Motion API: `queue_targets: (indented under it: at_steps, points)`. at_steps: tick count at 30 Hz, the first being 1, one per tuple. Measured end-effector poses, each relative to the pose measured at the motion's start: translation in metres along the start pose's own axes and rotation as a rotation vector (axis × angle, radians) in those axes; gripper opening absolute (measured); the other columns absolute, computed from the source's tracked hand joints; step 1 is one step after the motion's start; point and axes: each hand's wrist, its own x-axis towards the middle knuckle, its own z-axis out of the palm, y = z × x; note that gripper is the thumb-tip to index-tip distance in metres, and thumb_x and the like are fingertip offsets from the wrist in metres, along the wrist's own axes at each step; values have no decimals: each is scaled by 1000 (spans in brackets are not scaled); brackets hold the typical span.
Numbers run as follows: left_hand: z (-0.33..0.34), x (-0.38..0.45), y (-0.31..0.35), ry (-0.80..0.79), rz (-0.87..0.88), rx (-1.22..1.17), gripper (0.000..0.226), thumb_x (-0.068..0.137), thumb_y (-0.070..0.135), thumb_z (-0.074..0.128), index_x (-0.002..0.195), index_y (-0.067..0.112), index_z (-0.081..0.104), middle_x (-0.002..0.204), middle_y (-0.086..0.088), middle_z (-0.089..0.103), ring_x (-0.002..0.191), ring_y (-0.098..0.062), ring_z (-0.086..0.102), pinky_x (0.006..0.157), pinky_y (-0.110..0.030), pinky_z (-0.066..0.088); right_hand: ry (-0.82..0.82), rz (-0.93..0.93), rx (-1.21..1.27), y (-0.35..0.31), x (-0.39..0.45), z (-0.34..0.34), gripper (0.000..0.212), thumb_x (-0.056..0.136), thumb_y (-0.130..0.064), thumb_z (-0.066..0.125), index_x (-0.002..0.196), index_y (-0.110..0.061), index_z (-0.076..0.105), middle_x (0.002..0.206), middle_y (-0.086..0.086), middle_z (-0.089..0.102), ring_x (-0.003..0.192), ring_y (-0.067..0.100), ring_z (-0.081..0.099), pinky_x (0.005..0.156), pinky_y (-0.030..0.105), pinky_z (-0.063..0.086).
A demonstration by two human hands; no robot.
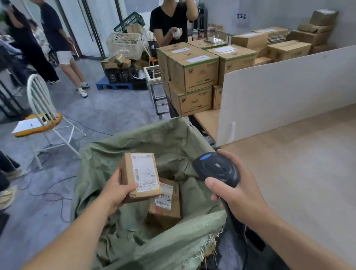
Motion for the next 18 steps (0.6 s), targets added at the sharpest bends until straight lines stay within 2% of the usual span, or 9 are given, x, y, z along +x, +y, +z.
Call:
queue_targets:
  at_steps: [3,5,10,18]
  points:
    - [-23,23,-16,125,-14,157,92,94,27,68,162,21,7,160,-11,36,140,-33,44,115,-45,38,-18,9,-11,1,7,9,66,67,-33,82,127,-37,56,108,-5,72,62,18,66,57,28,54]
    - [-28,36,-23,154,-31,228,94,93,37,64,162,20,2,164,-16,27,146,-34,34,120,-46,31,-22,19,-11,2,11,11,68,66,-35,82,129,-36,56,108,-3,73,63,18,66,55,26,53]
    - [-1,15,8,127,112,488,76,100,29,61,161,12,19,166,-15,20,153,-29,20,124,-41,20,-18,24,-16,7,12,8,73,66,-37,84,133,-34,54,111,-2,72,67,16,69,58,26,54]
    - [80,-5,58,15,339,615,67,98,37,63,155,15,37,159,-9,36,144,-26,37,116,-40,31,63,9,-40,4,-10,-32,78,64,-44,84,136,-37,54,119,-2,71,82,18,71,72,30,58]
